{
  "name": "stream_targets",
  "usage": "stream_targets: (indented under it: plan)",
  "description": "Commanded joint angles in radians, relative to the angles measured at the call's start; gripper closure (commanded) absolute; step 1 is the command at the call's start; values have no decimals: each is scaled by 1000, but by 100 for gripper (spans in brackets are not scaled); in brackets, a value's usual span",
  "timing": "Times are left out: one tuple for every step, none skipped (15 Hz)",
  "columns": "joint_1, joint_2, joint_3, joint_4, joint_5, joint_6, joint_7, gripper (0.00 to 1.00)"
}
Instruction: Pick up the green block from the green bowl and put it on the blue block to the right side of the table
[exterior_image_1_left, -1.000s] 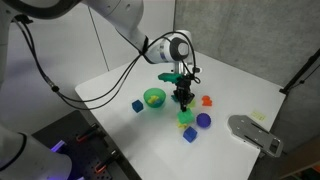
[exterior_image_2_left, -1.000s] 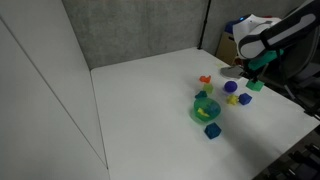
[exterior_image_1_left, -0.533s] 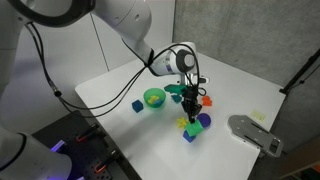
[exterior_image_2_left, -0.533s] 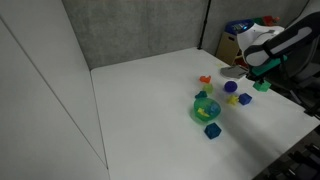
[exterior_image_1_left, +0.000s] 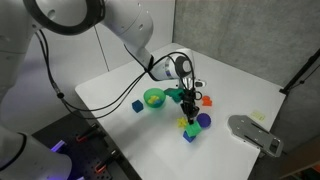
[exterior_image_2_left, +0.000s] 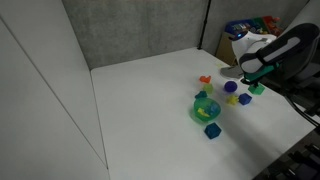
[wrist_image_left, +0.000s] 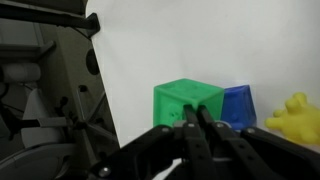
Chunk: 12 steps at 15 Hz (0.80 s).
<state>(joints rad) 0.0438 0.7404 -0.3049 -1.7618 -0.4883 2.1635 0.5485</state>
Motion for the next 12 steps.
stream_targets:
  plan:
    - [23, 60, -13, 68, -12, -5, 31, 97]
    - [27, 75, -13, 84, -11, -10, 32, 97]
    - [32, 87, -15, 96, -14, -10, 30, 97]
    - [38, 98, -16, 104, -18, -8, 25, 97]
    - [44, 106, -20, 111, -24, -4, 24, 97]
    - [49, 115, -23, 115, -30, 0, 23, 97]
    - [55, 123, -28, 119, -37, 2, 23, 97]
    - [61, 130, -34, 120, -47, 6, 27, 97]
    - [65, 136, -36, 122, -52, 9, 25, 97]
    - [70, 141, -40, 124, -60, 11, 28, 97]
    - [73, 143, -42, 122, -66, 15, 28, 97]
    - [79, 145, -46, 118, -73, 23, 31, 97]
